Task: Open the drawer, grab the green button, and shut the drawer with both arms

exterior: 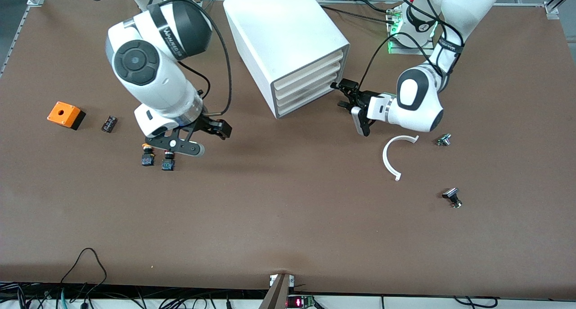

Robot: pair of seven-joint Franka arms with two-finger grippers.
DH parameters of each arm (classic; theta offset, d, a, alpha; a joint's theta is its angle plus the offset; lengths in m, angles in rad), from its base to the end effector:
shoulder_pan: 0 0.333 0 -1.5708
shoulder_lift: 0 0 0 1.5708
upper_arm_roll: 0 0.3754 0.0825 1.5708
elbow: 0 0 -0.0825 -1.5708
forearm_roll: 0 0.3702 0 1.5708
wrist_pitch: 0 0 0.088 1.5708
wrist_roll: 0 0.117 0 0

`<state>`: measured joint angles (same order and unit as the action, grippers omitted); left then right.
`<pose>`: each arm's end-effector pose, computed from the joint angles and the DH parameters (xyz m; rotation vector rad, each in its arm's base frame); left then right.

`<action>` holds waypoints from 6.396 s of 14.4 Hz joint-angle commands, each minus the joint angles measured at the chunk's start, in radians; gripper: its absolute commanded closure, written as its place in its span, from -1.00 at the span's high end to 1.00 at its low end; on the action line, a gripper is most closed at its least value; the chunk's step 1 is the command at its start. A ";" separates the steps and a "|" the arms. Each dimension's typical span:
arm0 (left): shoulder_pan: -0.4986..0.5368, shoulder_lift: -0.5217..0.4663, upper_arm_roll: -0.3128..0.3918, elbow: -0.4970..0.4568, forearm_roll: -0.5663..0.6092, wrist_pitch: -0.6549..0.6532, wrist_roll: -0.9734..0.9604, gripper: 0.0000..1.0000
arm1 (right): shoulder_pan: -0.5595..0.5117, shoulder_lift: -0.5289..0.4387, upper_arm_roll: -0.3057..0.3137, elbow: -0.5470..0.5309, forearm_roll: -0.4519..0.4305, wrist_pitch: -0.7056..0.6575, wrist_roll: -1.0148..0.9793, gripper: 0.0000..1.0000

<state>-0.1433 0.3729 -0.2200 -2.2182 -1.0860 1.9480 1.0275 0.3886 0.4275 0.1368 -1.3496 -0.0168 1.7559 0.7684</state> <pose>0.4573 -0.2441 0.2649 1.9819 -0.6270 -0.2938 0.6115 0.3300 0.5286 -3.0948 0.3911 0.0594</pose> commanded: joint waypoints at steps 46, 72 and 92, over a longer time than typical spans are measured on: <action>0.087 0.095 0.108 0.097 0.005 0.028 -0.027 0.99 | 0.492 0.444 -0.016 0.340 -0.028 0.286 0.531 1.00; 0.021 0.095 0.093 0.695 0.927 -0.267 -1.260 0.99 | 0.529 0.476 -0.068 0.401 -0.106 0.134 0.416 -1.00; -0.268 0.103 0.039 0.285 0.922 0.296 -1.834 0.97 | -0.129 0.172 -0.074 -0.164 0.014 0.295 -0.712 -1.00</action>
<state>-0.4045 0.5166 -0.1581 -1.8853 -0.1739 2.2366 -0.7776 0.2689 0.6539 0.0481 -1.3975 -0.0117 1.9932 0.0625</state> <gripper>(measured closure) 0.018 0.590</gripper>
